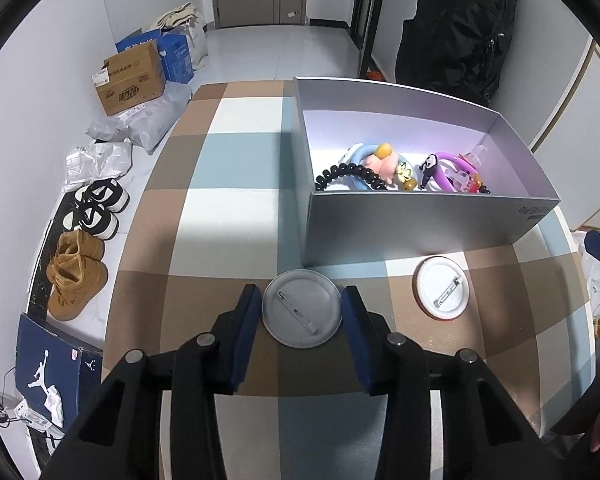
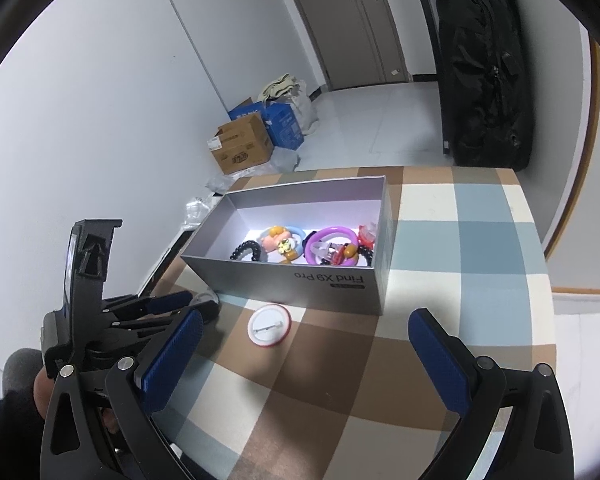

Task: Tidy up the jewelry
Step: 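Grasp the white round badge with the left gripper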

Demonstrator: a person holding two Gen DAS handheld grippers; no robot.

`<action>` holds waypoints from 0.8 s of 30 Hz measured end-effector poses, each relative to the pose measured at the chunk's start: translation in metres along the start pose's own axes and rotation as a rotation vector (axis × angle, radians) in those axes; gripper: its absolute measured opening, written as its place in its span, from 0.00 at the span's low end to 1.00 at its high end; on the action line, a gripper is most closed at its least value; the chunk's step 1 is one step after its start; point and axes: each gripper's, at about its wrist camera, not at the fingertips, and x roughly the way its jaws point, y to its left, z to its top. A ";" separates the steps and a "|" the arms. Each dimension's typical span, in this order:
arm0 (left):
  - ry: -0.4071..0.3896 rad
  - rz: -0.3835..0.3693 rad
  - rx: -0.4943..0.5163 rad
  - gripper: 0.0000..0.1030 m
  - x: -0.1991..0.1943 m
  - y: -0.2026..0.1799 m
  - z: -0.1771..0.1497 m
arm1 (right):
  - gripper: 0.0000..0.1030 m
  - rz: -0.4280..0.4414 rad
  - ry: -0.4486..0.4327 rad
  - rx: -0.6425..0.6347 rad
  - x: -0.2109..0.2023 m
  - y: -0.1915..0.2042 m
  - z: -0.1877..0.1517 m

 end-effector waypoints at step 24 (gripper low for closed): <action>-0.044 -0.176 -0.160 0.09 -0.026 0.026 0.003 | 1.00 0.015 0.076 -0.007 0.025 0.016 -0.004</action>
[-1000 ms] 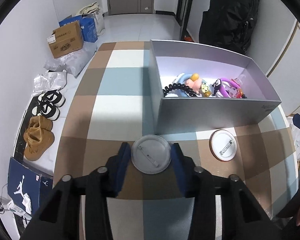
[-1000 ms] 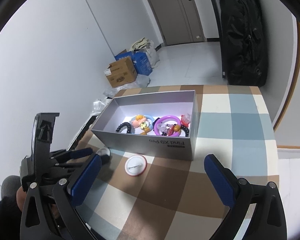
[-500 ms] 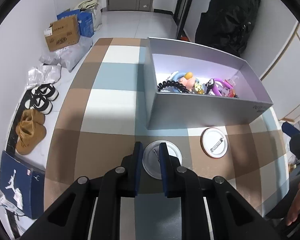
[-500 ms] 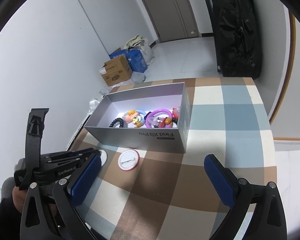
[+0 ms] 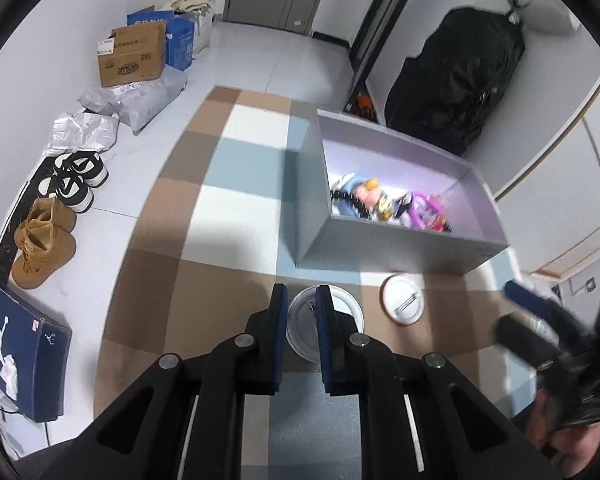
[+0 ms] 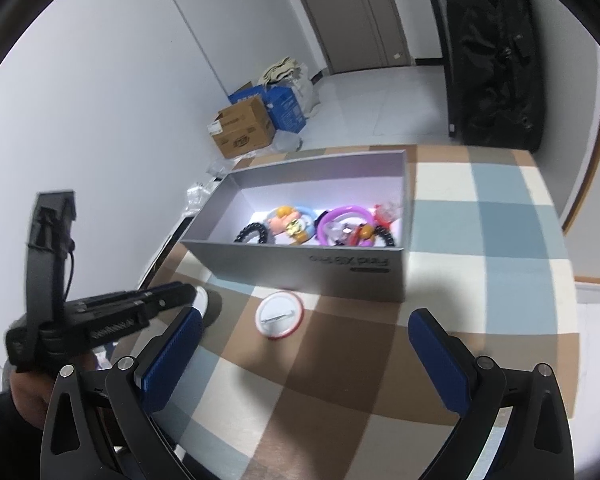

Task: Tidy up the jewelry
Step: 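Grasp the white round badge with the left gripper, then grasp the red-rimmed badge with the right gripper while the left gripper lifts the white badge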

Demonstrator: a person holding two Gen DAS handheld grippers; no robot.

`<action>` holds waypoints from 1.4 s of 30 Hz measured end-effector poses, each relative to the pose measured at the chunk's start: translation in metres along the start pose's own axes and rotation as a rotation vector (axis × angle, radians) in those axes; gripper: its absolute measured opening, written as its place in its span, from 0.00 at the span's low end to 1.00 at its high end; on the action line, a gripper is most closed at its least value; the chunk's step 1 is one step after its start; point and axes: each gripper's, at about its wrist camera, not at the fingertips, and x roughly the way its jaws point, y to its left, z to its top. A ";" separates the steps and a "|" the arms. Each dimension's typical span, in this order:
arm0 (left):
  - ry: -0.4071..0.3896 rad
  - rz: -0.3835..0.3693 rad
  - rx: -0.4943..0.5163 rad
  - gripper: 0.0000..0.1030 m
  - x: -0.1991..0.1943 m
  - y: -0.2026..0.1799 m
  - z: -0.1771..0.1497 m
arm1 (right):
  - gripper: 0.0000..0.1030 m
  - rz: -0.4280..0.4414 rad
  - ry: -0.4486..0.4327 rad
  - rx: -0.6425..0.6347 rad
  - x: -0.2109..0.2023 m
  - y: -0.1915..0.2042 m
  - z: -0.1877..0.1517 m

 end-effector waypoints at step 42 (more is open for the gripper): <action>0.096 0.016 0.042 0.54 0.010 -0.002 0.000 | 0.40 -0.079 0.036 -0.143 0.027 0.043 -0.006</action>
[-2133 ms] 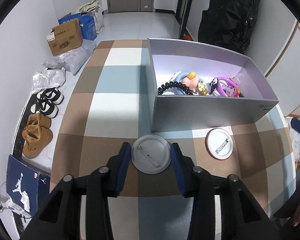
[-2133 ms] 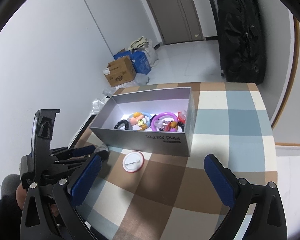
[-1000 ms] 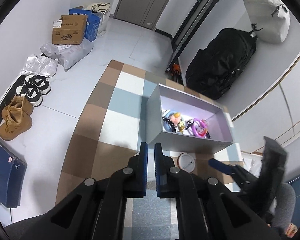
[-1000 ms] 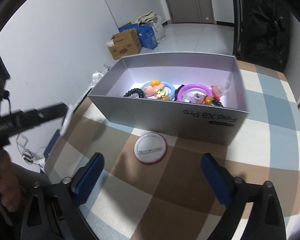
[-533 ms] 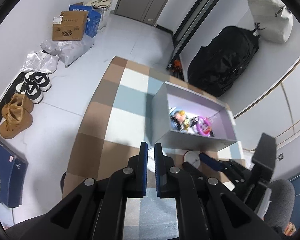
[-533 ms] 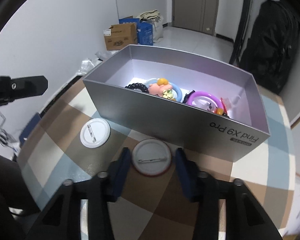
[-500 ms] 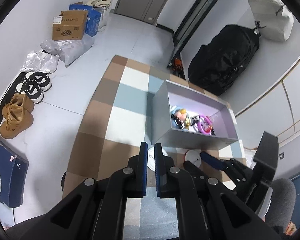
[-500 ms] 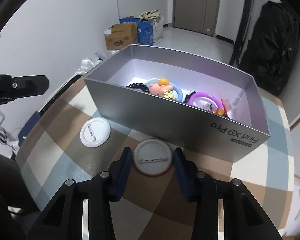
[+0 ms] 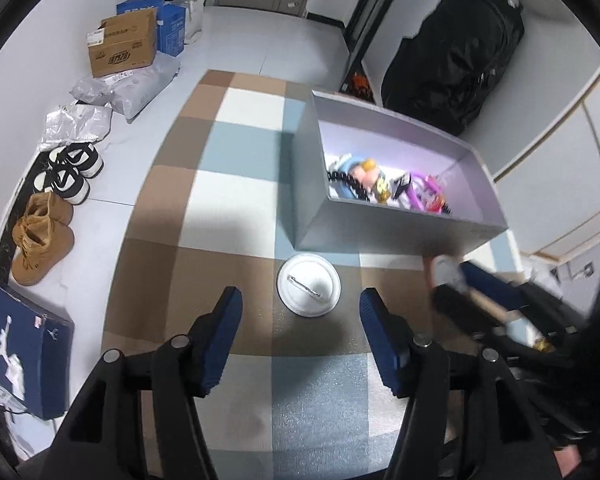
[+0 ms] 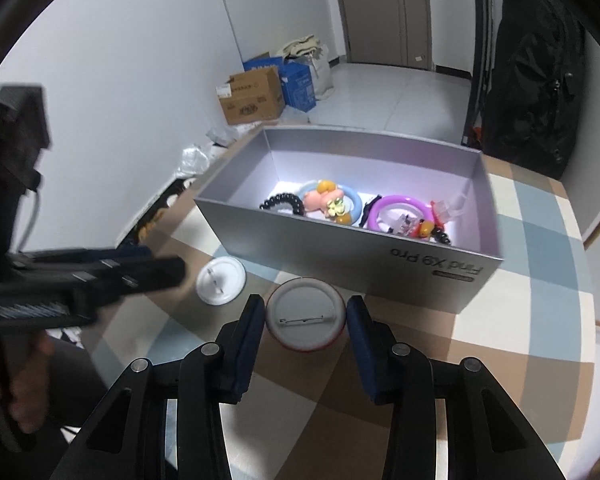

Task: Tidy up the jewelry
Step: 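Grasp the red-rimmed badge with the right gripper while the left gripper lifts the white badge, then carry both badges into the grey box and open both grippers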

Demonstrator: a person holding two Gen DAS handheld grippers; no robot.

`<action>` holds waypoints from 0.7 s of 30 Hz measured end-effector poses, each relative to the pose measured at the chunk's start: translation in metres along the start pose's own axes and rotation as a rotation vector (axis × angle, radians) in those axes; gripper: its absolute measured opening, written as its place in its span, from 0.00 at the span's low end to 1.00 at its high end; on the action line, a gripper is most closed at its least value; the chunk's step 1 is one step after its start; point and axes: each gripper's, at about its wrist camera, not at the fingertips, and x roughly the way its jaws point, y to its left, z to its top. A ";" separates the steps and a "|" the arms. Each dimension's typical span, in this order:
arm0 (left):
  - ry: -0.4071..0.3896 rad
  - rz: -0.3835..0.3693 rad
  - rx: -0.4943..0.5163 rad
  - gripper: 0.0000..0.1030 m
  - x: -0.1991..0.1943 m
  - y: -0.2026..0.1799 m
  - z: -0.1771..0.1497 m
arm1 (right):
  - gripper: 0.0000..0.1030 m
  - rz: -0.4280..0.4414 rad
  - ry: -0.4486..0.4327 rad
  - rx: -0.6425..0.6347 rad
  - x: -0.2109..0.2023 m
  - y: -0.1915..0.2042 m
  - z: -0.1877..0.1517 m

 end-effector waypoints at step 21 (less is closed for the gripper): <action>-0.018 0.168 0.163 0.35 0.023 -0.028 -0.008 | 0.40 0.078 -0.128 0.116 -0.059 -0.037 0.005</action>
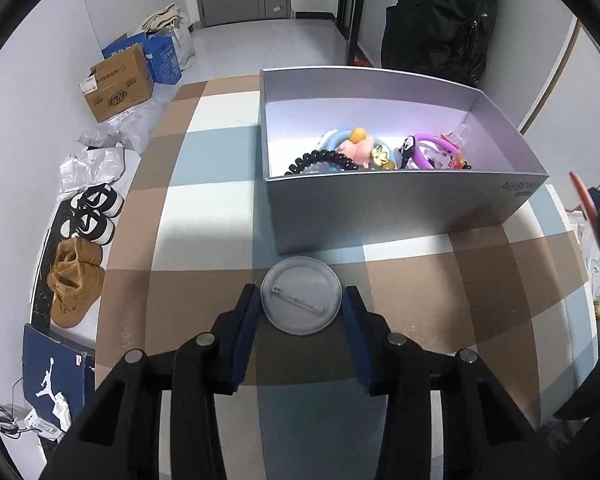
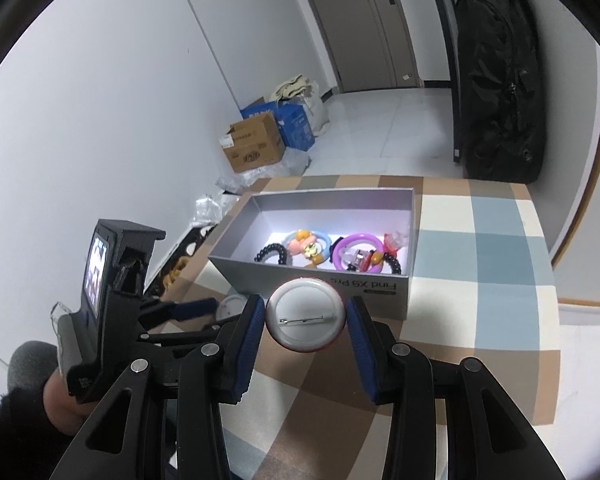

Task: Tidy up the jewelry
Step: 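Carry both badges into the grey box and open both grippers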

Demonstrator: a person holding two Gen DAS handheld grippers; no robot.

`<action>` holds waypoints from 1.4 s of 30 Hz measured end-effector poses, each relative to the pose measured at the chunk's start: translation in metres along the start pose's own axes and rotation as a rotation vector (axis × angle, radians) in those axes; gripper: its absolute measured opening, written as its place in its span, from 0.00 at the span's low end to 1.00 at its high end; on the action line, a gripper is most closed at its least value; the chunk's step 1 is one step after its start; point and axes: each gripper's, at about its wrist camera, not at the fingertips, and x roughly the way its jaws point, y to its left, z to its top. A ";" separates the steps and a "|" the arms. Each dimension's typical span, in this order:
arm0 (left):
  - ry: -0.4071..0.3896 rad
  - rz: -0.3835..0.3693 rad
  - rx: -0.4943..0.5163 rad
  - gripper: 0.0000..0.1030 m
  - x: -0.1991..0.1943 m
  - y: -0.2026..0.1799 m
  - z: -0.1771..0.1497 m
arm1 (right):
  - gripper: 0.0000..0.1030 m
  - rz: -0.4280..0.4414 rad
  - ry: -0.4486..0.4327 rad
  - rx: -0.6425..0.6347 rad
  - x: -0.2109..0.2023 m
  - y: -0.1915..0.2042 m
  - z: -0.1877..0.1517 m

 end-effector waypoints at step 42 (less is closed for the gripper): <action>-0.159 -0.318 -0.275 0.36 -0.035 0.007 0.079 | 0.42 0.147 -0.008 0.179 0.049 -0.043 0.067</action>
